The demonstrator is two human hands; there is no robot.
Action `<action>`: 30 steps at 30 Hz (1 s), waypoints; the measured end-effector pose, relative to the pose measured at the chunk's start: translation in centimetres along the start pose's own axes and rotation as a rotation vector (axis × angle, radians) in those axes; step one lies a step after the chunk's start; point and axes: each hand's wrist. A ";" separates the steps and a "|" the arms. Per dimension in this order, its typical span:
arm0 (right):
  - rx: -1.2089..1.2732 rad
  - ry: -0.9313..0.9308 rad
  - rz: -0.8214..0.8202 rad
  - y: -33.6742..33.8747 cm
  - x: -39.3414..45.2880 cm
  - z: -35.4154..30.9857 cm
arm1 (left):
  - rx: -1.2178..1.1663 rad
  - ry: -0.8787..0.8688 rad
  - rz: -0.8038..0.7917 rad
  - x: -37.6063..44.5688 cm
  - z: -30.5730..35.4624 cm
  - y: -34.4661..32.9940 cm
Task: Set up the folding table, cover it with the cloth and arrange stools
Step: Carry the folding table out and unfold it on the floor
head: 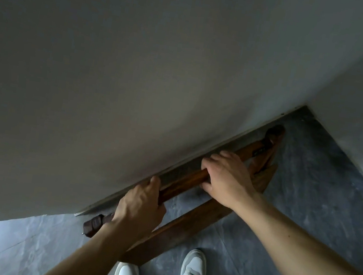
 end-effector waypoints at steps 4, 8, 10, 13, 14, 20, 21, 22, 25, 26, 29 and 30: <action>-0.114 -0.004 -0.185 1.1 -0.7 0.0 | -0.032 -0.063 -0.177 0.3 1.2 -0.8; -0.141 -0.083 -0.279 1.1 -4.4 -0.5 | -0.096 -0.082 -0.391 -1.5 2.4 -2.4; -0.127 -0.179 -0.267 0.7 -7.6 -0.8 | -0.037 -0.150 -0.342 -3.8 2.8 -3.9; -0.047 -0.349 -0.203 1.4 -13.0 -1.5 | -0.013 -0.256 -0.281 -7.3 3.6 -4.2; -0.038 -0.388 -0.192 2.5 -14.8 -1.8 | 0.028 -0.310 -0.265 -8.3 4.3 -3.1; -0.091 -0.534 -0.105 13.1 -24.7 -5.8 | 0.330 -0.623 -0.151 -15.9 10.3 8.7; -0.097 -0.543 -0.082 15.2 -26.6 -6.9 | 0.383 -0.675 -0.113 -17.5 11.2 10.4; -0.095 -0.541 -0.064 17.3 -28.4 -7.8 | 0.435 -0.724 -0.066 -19.2 12.2 12.0; -0.075 -0.515 0.010 22.7 -34.0 -10.4 | 0.528 -0.820 0.075 -25.1 14.8 16.3; -0.054 -0.507 0.040 24.2 -35.9 -11.2 | 0.553 -0.848 0.103 -27.4 15.6 17.6; -0.002 -0.491 0.152 28.4 -41.3 -13.0 | 0.603 -0.886 0.170 -33.7 18.2 21.0; 0.006 -0.482 0.183 29.7 -42.9 -13.5 | 0.609 -0.882 0.199 -35.9 19.1 22.0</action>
Point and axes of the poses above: each hand's wrist, its own x-axis towards the middle knuckle, its own y-axis out of the back of the hand, z = x × y, and after that the axes turned 5 degrees about -x, right-handed
